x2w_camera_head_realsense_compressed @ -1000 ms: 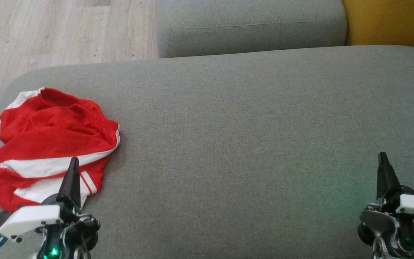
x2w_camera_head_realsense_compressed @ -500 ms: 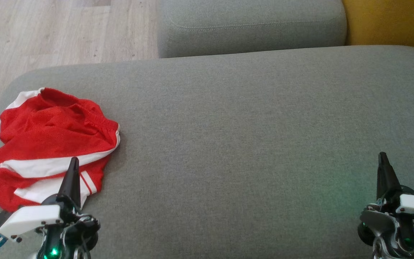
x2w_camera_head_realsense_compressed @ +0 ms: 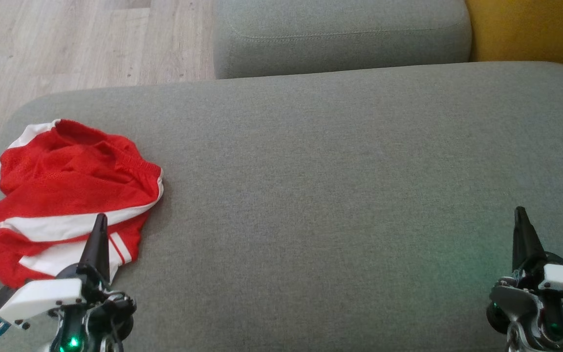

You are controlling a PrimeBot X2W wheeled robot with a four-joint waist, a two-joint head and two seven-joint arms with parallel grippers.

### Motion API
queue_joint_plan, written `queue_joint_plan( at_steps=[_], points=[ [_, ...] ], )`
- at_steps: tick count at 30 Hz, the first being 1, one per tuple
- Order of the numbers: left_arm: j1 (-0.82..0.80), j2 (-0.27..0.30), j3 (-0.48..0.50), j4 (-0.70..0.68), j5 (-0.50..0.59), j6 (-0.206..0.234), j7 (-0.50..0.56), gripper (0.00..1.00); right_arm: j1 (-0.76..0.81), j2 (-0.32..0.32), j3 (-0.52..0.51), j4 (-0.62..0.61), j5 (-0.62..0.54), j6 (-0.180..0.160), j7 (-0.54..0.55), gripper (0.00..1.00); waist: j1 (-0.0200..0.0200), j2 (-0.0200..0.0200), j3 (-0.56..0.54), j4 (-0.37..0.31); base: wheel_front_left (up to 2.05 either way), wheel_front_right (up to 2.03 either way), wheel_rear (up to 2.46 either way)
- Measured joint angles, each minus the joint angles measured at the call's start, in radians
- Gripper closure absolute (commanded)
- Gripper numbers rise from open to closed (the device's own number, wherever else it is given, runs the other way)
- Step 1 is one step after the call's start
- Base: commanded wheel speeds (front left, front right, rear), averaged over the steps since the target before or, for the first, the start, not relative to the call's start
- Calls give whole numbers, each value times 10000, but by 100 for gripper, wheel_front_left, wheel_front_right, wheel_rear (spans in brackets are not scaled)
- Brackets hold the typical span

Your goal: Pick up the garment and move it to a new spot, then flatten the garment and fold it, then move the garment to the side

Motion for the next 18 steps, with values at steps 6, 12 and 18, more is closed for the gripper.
queue_joint_plan(
  at_steps=[6,12,18],
  points=[
    [0,0,0,0,0,0,0,100,0,0,0,0,0,0,0,100,0,0,0,0,0,0,0],
    [0,0,0,0,0,0,0,100,0,0,0,0,0,0,0,100,0,0,0,0,0,0,0],
    [0,0,0,0,0,0,0,100,0,0,0,0,0,0,0,100,0,0,0,0,0,0,0]
  ],
)
